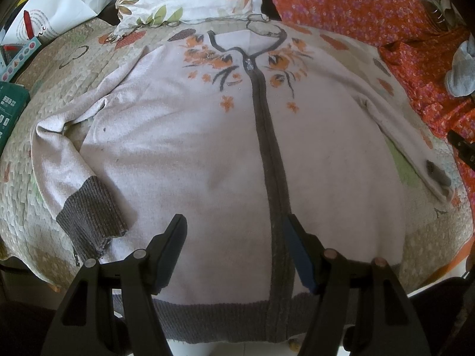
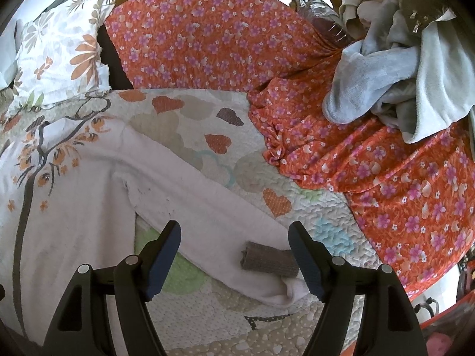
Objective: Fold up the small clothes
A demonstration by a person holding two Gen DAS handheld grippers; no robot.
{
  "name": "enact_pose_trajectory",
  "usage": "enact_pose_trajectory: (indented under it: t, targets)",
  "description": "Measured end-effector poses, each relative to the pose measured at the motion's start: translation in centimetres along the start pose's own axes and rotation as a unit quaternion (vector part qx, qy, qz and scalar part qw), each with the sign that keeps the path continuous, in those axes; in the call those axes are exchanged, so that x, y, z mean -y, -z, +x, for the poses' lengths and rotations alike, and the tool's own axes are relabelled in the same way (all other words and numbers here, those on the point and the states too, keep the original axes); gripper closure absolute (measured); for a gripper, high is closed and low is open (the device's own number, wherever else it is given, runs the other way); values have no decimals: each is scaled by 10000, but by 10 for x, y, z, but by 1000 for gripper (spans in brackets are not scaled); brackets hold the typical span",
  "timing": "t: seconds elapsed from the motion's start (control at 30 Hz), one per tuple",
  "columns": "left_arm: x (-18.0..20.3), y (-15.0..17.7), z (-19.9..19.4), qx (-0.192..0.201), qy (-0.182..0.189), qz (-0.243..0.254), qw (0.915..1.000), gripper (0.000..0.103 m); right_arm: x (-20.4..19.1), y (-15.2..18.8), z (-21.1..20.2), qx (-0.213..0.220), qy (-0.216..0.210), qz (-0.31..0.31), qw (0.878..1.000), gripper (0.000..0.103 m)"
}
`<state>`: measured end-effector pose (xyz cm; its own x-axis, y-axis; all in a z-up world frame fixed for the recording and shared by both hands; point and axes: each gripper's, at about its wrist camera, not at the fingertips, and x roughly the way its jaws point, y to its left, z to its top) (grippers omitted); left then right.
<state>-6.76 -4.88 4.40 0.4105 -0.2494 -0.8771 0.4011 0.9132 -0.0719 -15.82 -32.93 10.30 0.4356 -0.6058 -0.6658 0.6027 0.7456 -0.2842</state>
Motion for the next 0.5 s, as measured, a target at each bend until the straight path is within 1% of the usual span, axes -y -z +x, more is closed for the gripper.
enact_pose_trajectory:
  t: [0.5]
  targets:
    - [0,0,0,-2,4,-6,10000,37,-2,2,8,-204,55,-188,9996,20]
